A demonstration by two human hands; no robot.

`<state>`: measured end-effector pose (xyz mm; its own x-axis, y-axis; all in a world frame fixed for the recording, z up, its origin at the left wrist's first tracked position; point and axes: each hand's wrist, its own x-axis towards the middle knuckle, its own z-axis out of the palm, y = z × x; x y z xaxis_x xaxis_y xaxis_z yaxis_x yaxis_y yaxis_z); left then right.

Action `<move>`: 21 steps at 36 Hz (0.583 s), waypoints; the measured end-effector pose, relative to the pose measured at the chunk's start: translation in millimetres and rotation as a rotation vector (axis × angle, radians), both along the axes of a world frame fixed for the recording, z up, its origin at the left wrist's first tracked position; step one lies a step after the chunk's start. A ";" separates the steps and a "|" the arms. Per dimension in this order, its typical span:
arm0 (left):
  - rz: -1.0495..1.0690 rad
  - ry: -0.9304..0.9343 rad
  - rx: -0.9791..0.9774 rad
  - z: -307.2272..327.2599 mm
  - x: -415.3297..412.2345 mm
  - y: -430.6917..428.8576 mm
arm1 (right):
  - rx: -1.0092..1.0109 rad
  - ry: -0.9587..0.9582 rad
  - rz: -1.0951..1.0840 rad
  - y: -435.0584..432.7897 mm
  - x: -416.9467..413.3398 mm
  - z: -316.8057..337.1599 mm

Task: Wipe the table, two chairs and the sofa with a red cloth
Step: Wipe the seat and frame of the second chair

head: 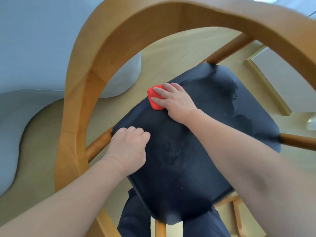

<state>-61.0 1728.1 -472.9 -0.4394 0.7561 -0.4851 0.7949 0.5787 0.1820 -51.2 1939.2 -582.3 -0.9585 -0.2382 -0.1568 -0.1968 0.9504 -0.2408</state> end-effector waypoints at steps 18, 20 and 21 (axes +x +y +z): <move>-0.056 -0.035 0.037 -4.9 5.7 64.5 | 0.083 -0.122 -0.445 105.9 46.4 7.2; -0.080 -0.034 0.026 -6.6 8.2 72.5 | 0.101 -0.121 -0.506 116.5 59.4 5.4; -0.090 -0.033 0.026 -7.3 9.9 76.5 | 0.098 -0.115 -0.538 120.4 65.7 4.6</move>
